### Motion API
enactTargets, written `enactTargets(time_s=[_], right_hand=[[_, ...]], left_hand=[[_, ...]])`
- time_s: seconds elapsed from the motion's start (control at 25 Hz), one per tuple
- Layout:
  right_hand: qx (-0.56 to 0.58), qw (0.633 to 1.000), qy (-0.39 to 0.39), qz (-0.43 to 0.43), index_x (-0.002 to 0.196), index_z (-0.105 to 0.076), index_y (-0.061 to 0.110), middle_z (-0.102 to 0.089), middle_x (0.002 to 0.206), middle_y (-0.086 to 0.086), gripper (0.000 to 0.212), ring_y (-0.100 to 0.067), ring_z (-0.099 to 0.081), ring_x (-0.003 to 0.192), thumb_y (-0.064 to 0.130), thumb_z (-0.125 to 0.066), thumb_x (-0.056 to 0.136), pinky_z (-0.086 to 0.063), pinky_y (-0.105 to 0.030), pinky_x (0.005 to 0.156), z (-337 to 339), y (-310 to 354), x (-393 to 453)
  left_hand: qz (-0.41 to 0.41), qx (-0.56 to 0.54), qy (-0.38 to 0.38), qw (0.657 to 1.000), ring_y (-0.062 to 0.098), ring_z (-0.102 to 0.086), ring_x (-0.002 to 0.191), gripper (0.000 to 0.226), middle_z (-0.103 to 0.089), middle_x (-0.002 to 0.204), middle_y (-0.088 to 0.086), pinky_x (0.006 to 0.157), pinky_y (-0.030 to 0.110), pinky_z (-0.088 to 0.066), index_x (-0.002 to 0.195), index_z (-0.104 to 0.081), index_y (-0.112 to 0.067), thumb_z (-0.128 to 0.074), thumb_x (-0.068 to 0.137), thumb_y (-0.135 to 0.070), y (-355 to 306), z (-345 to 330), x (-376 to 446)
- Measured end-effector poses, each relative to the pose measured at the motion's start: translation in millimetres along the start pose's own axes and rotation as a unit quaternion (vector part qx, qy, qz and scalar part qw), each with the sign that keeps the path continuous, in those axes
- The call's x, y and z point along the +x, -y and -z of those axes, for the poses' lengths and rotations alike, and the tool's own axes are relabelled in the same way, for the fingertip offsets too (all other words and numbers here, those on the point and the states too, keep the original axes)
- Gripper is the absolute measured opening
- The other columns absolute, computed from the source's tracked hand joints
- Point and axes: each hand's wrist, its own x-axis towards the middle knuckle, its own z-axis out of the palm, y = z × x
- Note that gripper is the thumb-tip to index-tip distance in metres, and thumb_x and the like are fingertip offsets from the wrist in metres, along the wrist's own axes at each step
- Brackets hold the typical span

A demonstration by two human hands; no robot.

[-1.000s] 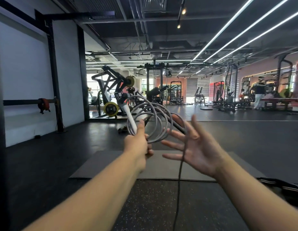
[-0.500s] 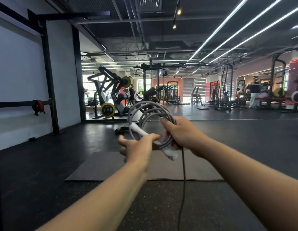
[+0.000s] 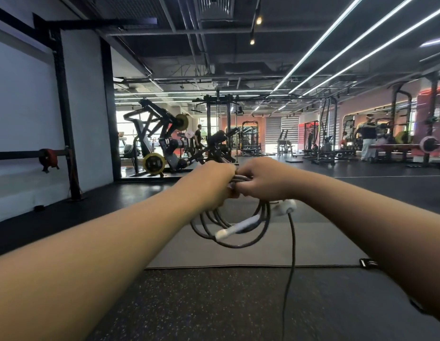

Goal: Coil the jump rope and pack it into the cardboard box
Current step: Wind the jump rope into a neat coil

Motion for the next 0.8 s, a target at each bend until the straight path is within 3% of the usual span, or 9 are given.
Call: enactTargets(time_s=[0.08,0.2,0.28,0.4,0.48,0.52,0.6,0.68,0.8], right_hand=[[0.112,0.992,0.053,-0.026,0.091,-0.069,0.014,-0.061,0.076,-0.013,0.035,-0.017,-0.052,0.065,0.049,-0.073,0.087,-0.044,-0.034,0.064,12,-8,-13],[0.222,0.966,0.112,-0.073,0.073,-0.064,0.017,-0.043,0.064,-0.008,0.052,-0.019,-0.042,0.054,0.069,-0.066,0.082,-0.042,-0.032,0.059,29,-30,-29],[0.290,0.946,0.106,-0.103,0.064,-0.054,0.019,-0.033,0.060,-0.005,0.059,-0.020,-0.036,0.052,0.074,-0.060,0.082,-0.046,-0.035,0.063,32,-51,-39],[0.544,0.825,0.065,-0.139,0.077,-0.063,0.016,-0.043,0.065,-0.005,0.061,-0.025,-0.048,0.061,0.076,-0.056,0.082,-0.053,-0.039,0.070,15,-66,-50],[0.680,0.723,0.055,-0.109,0.102,-0.070,0.008,-0.067,0.089,-0.015,0.076,-0.038,-0.067,0.090,0.079,-0.056,0.077,-0.058,-0.054,0.084,-6,-55,-51],[0.705,0.702,0.049,-0.088,0.116,-0.067,0.007,-0.071,0.107,-0.019,0.084,-0.042,-0.069,0.107,0.079,-0.058,0.073,-0.056,-0.060,0.090,-18,-43,-49],[0.699,0.713,0.008,-0.055,0.131,-0.058,0.014,-0.070,0.127,-0.019,0.083,-0.035,-0.071,0.112,0.070,-0.069,0.071,-0.059,-0.057,0.088,-43,-10,-42],[0.645,0.755,-0.103,-0.057,0.126,-0.053,0.024,-0.073,0.120,-0.010,0.061,-0.021,-0.074,0.094,0.045,-0.081,0.076,-0.061,-0.040,0.072,-64,18,-34],[0.567,0.785,-0.239,-0.073,0.118,-0.054,0.029,-0.074,0.103,-0.002,0.037,-0.009,-0.073,0.082,0.023,-0.077,0.090,-0.059,-0.030,0.064,-82,31,-25]], left_hand=[[-0.001,-0.036,0.020,0.999,0.018,-0.060,0.072,0.014,-0.060,0.076,-0.003,0.062,0.029,-0.042,0.093,-0.055,-0.018,-0.057,0.099,-0.031,7,0,-4],[0.003,-0.173,0.060,0.983,0.008,-0.061,0.055,0.016,-0.061,0.060,-0.009,0.055,0.023,-0.047,0.094,-0.062,-0.019,-0.055,0.101,-0.031,22,4,-17],[0.044,-0.347,0.083,0.933,0.011,-0.066,0.054,0.020,-0.058,0.053,-0.006,0.059,0.024,-0.055,0.097,-0.065,-0.013,-0.054,0.102,-0.029,32,6,-25],[0.198,-0.634,0.027,0.747,0.012,-0.051,0.044,0.020,-0.043,0.053,0.000,0.067,0.031,-0.053,0.101,-0.062,-0.003,-0.053,0.103,-0.021,30,-4,-26],[0.314,-0.711,-0.056,0.627,0.011,-0.047,0.034,0.015,-0.044,0.049,-0.001,0.066,0.032,-0.052,0.105,-0.060,-0.006,-0.050,0.105,-0.016,14,-15,-18],[0.362,-0.728,-0.088,0.575,0.013,-0.050,0.032,0.014,-0.050,0.050,0.001,0.058,0.028,-0.052,0.104,-0.060,-0.007,-0.047,0.105,-0.012,4,-20,-16],[0.423,-0.726,-0.134,0.525,0.021,-0.060,0.047,0.020,-0.067,0.078,0.009,0.049,0.021,-0.046,0.107,-0.063,-0.008,-0.043,0.104,-0.010,-8,-35,-12],[0.437,-0.727,-0.110,0.519,0.022,-0.060,0.068,0.028,-0.067,0.111,0.011,0.051,0.022,-0.043,0.121,-0.060,-0.010,-0.037,0.106,-0.016,-17,-41,0],[0.441,-0.748,-0.093,0.487,0.031,-0.066,0.084,0.037,-0.067,0.117,0.019,0.053,0.028,-0.047,0.116,-0.062,-0.006,-0.028,0.108,-0.018,-13,-40,12]])
